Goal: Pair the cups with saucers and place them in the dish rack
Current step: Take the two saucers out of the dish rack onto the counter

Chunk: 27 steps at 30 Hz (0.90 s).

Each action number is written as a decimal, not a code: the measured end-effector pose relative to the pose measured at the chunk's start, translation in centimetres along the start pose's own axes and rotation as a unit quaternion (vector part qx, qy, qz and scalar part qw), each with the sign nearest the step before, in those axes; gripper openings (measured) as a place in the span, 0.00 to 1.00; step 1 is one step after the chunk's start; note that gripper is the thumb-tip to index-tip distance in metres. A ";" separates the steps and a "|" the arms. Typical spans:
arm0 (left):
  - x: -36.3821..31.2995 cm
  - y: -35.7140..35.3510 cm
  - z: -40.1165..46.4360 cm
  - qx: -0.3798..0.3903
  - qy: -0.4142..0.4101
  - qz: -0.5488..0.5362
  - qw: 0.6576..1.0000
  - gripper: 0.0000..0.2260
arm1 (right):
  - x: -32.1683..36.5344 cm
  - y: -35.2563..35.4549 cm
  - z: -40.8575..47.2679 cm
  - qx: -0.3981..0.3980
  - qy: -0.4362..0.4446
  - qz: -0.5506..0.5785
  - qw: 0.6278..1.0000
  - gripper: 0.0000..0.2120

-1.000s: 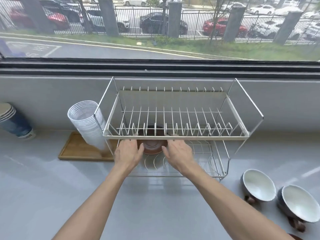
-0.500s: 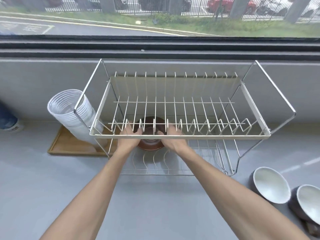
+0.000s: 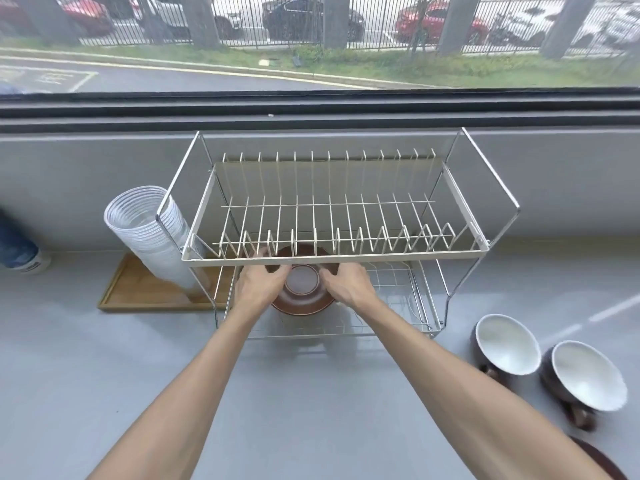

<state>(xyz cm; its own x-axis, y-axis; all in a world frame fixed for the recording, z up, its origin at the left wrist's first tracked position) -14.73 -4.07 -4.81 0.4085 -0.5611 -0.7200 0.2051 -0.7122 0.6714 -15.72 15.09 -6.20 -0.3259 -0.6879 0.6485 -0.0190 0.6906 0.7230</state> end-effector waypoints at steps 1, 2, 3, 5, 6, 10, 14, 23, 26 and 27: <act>-0.2 0.1 -0.5 0.005 -0.003 0.006 1.000 0.28 | -0.1 0.5 -0.6 -0.005 -0.001 -0.002 1.000 0.19; -0.4 0.2 -1.0 0.012 -0.005 0.014 1.000 0.27 | -0.1 1.0 -1.3 -0.009 0.000 -0.003 1.000 0.18; -0.7 0.4 -1.7 0.017 -0.009 0.020 1.000 0.27 | -0.2 1.5 -1.9 -0.011 0.001 -0.004 1.000 0.18; -1.4 0.7 -3.2 0.026 -0.026 0.015 0.999 0.26 | -0.6 2.4 -3.3 -0.014 -0.002 -0.010 1.000 0.17; -1.7 0.9 -4.0 0.029 -0.038 0.015 0.999 0.26 | -0.9 2.9 -4.1 -0.016 -0.005 -0.015 1.000 0.17; -2.4 1.0 -7.4 0.058 -0.074 0.035 0.995 0.23 | -2.7 4.6 -7.1 -0.021 -0.022 -0.028 0.999 0.18; -2.2 -0.3 -11.3 0.128 -0.090 0.047 0.987 0.20 | -5.2 6.3 -10.8 -0.018 -0.029 -0.054 0.998 0.17; -0.1 -5.0 -20.1 0.249 -0.086 0.061 0.963 0.21 | -12.8 8.2 -18.1 0.001 -0.066 -0.089 0.994 0.14; 0.2 -6.3 -22.5 0.279 -0.077 0.047 0.956 0.21 | -15.2 8.8 -19.8 0.001 -0.086 -0.088 0.992 0.13; 0.3 -6.8 -23.3 0.291 -0.074 0.042 0.953 0.22 | -16.0 9.0 -20.2 0.007 -0.093 -0.082 0.992 0.13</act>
<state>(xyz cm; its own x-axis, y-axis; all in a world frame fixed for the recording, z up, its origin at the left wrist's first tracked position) 4.72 10.37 -5.48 0.2623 -0.6494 -0.7138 -0.3677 -0.7511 0.5483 8.43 27.75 -5.26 -0.4858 -0.7391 0.4667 -0.0984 0.5768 0.8109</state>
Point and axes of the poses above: each hand's wrist, its own z-axis towards the middle knuckle, its own y-axis out of the back of the hand, x = y × z, the point moved 7 cm from there along z, towards the middle knuckle, and after that the axes turned 11 degrees about -x, right-handed, at the moved point
